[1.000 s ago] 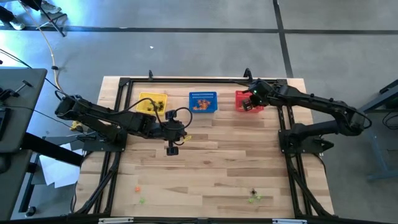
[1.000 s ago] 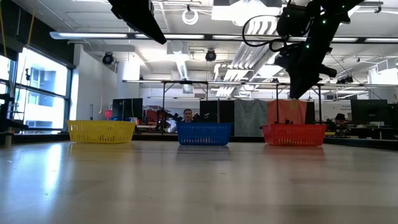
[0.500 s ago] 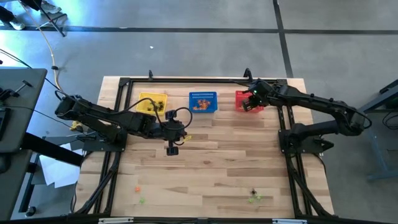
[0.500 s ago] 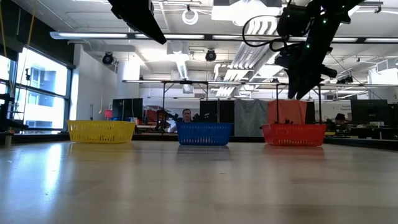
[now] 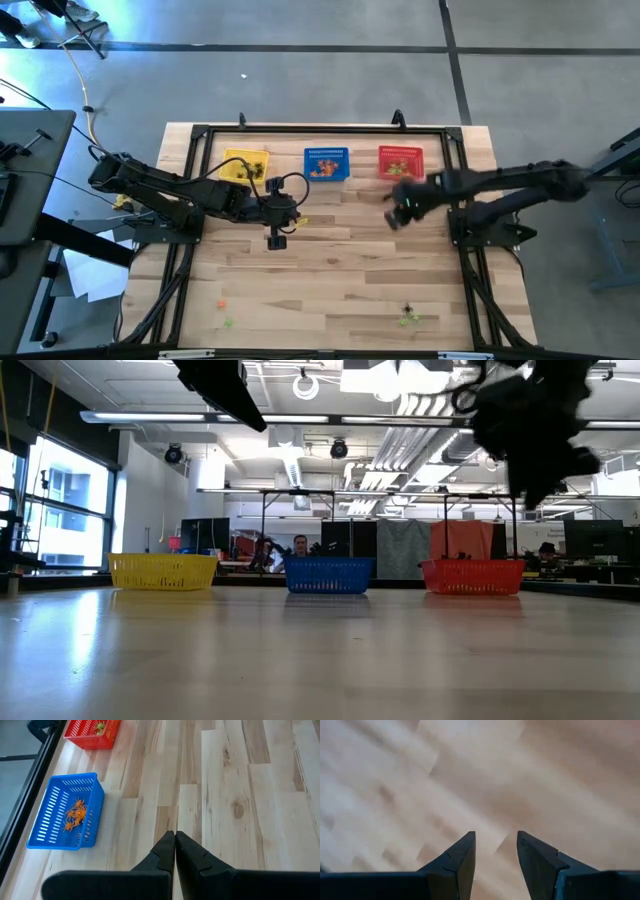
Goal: Sort Halloween decoration
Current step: Put the green spider toy into the red basket
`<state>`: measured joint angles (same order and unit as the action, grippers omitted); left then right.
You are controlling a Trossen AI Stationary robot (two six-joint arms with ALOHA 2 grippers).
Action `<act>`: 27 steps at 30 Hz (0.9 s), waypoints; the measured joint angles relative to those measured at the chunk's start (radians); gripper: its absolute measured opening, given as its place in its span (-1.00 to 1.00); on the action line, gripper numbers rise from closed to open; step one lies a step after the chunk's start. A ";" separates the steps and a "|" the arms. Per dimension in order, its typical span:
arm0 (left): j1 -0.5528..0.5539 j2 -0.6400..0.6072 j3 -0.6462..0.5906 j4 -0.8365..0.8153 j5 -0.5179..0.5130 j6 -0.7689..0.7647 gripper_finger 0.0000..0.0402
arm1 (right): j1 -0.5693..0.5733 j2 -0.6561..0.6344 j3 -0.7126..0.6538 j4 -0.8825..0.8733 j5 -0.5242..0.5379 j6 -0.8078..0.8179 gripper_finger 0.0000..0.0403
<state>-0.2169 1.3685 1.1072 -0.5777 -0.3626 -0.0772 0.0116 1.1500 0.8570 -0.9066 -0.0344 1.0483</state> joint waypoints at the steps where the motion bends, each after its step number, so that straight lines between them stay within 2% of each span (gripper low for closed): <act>1: 0.000 0.000 0.000 0.000 0.000 0.000 -1.00 | 0.074 0.000 0.000 0.001 0.010 0.078 -0.31; 8: 0.000 0.000 0.000 0.000 0.000 0.000 -1.00 | 0.546 0.024 0.000 0.048 0.122 0.698 -0.31; 11: 0.000 0.000 0.000 0.001 0.000 0.000 -1.00 | 0.697 0.080 0.000 0.127 0.164 0.906 -0.31; 14: 0.000 0.000 0.000 0.004 0.000 0.000 -1.00 | 0.798 0.158 0.000 0.223 0.168 1.034 -0.31; 18: 0.000 0.000 0.000 0.009 0.000 -0.006 -1.00 | 0.886 0.277 0.000 0.384 0.148 1.134 -0.31; 21: 0.000 0.000 0.000 0.020 0.000 -0.025 -1.00 | 0.924 0.375 0.050 0.409 0.118 1.152 -0.31; 24: 0.000 0.000 0.000 0.036 0.000 -0.042 -1.00 | 0.936 0.472 0.152 0.291 0.022 1.121 -0.31; 27: 0.000 0.000 0.000 0.062 0.000 -0.060 -1.00 | 0.935 0.574 0.282 0.082 -0.028 1.015 -0.31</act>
<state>-0.2169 1.3685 1.1072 -0.5154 -0.3626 -0.1372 0.9463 1.7235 1.1386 -0.8248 -0.0627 2.0634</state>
